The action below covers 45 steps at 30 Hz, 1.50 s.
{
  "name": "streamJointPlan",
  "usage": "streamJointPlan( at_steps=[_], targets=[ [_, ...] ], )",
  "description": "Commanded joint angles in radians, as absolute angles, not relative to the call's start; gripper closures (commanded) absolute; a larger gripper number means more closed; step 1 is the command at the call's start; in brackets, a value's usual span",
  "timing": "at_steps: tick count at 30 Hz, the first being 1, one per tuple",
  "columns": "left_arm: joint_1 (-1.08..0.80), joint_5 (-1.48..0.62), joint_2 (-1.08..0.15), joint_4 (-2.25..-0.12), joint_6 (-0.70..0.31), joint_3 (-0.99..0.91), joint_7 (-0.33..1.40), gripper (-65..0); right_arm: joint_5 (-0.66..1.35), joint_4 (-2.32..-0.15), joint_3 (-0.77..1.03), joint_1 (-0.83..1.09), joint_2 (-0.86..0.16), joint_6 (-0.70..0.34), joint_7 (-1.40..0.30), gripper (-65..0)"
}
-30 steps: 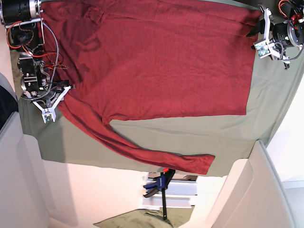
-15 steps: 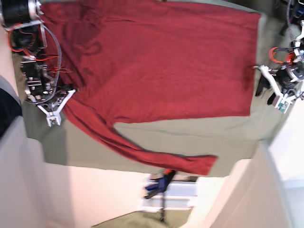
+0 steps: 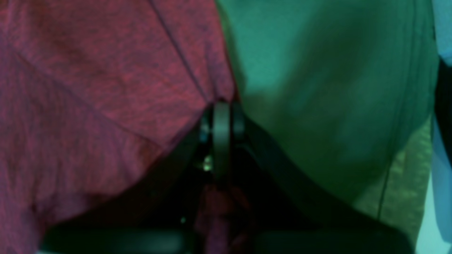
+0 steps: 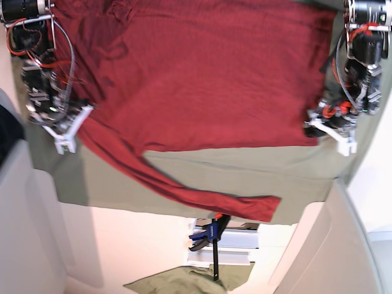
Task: Fold the T-shirt properly
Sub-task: 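Grasp the shirt side with the left gripper and lift it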
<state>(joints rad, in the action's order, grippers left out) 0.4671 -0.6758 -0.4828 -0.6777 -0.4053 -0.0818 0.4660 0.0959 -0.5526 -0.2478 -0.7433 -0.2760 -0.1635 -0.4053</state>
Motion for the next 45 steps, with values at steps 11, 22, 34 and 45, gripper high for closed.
streamJointPlan(
  at_steps=[11,22,34,45],
  targets=[
    [0.526,-0.691,-0.454,-0.673,-0.484,-0.084,0.52,-24.5,0.09,-0.559,-0.244,-0.767,-0.285,-0.164,-0.426,0.0],
    [0.529,-0.794,-0.519,-0.694,-0.698,-0.071,0.562,-2.0,0.09,-0.64,-0.244,-0.767,-0.287,-0.164,-0.53,0.0],
    [0.439,-0.975,-0.635,-0.811,-0.698,-0.051,0.743,-2.0,0.203,-1.045,-0.244,-0.636,-0.4,-0.164,-0.705,0.0],
    [0.21,-1.028,-0.74,-1.152,-0.698,-0.052,0.778,-2.0,0.24,-1.191,-0.244,-0.503,-0.538,-0.164,-0.719,0.0]
  ],
)
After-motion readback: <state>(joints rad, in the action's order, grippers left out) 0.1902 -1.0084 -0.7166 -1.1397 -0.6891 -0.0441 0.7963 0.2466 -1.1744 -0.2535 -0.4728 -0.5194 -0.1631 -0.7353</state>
